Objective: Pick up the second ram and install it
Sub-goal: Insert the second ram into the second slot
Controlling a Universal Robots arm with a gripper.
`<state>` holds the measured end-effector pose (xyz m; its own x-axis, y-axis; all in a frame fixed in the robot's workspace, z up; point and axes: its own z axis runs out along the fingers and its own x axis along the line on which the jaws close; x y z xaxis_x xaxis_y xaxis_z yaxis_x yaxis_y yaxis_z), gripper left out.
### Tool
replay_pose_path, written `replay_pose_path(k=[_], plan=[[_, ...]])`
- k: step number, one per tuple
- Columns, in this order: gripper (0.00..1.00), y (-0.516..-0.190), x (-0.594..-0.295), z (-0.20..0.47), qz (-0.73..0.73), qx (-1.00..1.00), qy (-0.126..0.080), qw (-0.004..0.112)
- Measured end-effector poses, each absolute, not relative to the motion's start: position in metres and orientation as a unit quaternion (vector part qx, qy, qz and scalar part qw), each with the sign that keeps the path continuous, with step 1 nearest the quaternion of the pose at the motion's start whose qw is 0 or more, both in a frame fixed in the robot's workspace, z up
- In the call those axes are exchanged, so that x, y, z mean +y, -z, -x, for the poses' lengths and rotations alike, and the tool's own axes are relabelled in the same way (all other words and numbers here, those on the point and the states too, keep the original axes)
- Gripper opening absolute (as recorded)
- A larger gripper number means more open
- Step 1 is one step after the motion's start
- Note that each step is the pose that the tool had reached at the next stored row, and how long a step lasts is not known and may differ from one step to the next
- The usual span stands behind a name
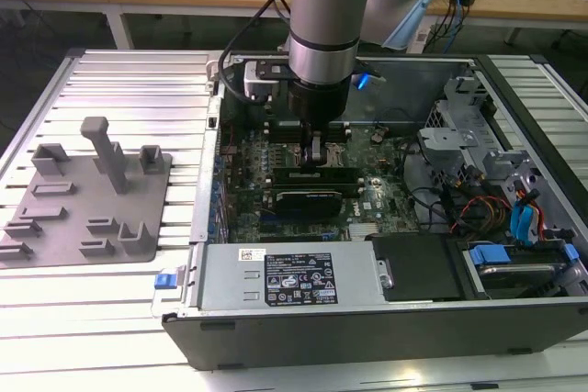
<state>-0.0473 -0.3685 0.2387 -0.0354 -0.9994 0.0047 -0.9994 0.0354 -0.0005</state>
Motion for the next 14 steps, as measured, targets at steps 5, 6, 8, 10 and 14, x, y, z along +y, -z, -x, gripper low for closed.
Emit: replay_pose_path(k=[5, 6, 8, 10, 14], plan=[[0.09, -0.2383, -0.3701, 0.0473, -0.695, -0.719, -0.002, 0.002], [0.09, -0.2383, -0.3702, 0.0473, -0.695, -0.719, -0.001, 0.001], [0.09, -0.2382, -0.3702, 0.0473, -0.695, -0.719, -0.001, 0.001], [0.09, -0.2382, -0.3702, 0.0473, -0.695, -0.719, -0.001, 0.001], [0.09, -0.2382, -0.3702, 0.0473, -0.697, -0.717, -0.001, 0.001]])
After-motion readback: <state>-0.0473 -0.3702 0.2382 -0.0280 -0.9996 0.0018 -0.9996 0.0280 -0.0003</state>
